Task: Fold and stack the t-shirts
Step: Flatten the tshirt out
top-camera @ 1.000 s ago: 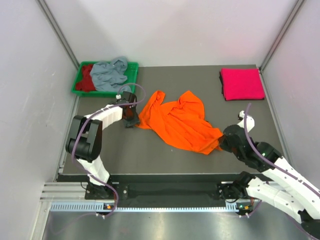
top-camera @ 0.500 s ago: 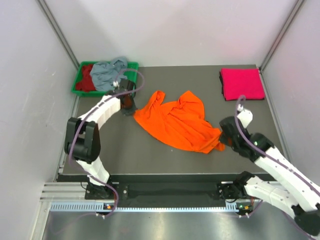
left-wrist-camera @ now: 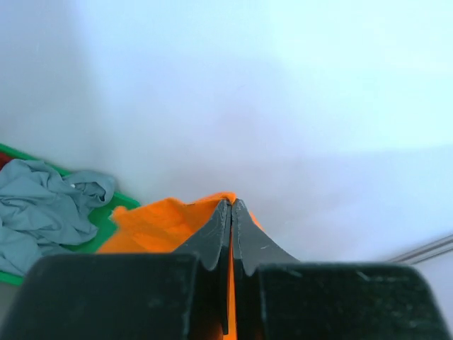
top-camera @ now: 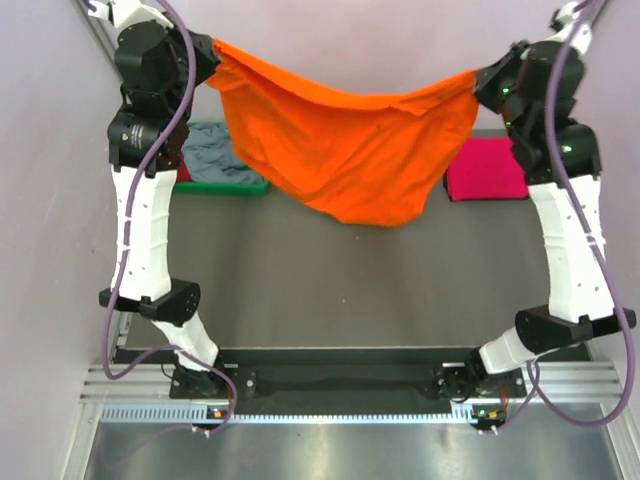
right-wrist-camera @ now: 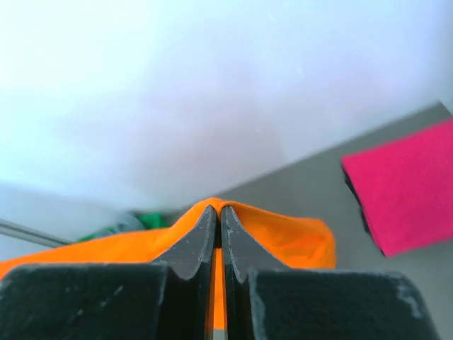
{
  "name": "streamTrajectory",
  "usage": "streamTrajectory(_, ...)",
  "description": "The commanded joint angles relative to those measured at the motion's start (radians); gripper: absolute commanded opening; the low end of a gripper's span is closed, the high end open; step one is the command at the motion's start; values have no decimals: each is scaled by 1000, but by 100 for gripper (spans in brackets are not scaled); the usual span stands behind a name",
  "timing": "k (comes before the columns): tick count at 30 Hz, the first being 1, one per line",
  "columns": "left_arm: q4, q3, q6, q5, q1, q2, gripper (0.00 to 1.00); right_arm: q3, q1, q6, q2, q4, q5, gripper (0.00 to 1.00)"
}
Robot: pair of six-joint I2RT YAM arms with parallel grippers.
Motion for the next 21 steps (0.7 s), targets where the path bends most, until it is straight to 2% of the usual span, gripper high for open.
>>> streamTrajectory(1,-46,-51,-30,29,18,-36,0,97,-20,-28,-28,-2,-109,0)
streamTrajectory(2,-27,-179,-25,41,18,-78,0,63,-19,-24,-80,-22,-144,0)
streamTrajectory(4,-2,-339,-27,98,18,-217,0,-133,-20,-10,-160,-32,-179,0)
streamTrajectory(5,31,-537,-32,130,18,-270,0,-220,-19,-2,-262,-39,-204,0)
streamTrajectory(6,48,-645,-33,153,18,-384,0,-421,-20,27,-319,-37,-224,0)
streamTrajectory(7,59,-753,-39,168,18,-440,0,-524,-20,41,-376,-36,-245,0)
streamTrajectory(8,70,-951,-38,184,18,-497,0,-623,-20,57,-483,-52,-285,0)
streamTrajectory(9,62,-1038,-35,175,18,-549,0,-825,-20,106,-540,-63,-300,0)
streamTrajectory(11,33,-1251,-33,112,19,-684,0,-1016,-20,149,-690,-101,-324,0)
streamTrajectory(12,24,-1315,-24,90,19,-762,0,-1186,-20,192,-732,-109,-324,0)
streamTrajectory(15,27,-1511,-19,23,19,-859,0,-1414,-20,235,-836,-114,-324,2)
streamTrajectory(18,47,-1622,-30,36,19,-876,0,-1532,-20,269,-847,-88,-370,16)
streamTrajectory(19,62,-1649,-30,56,19,-867,0,-1548,-20,277,-843,-91,-370,27)
streamTrajectory(21,65,-1660,-24,57,19,-835,0,-1571,-19,285,-832,-115,-360,35)
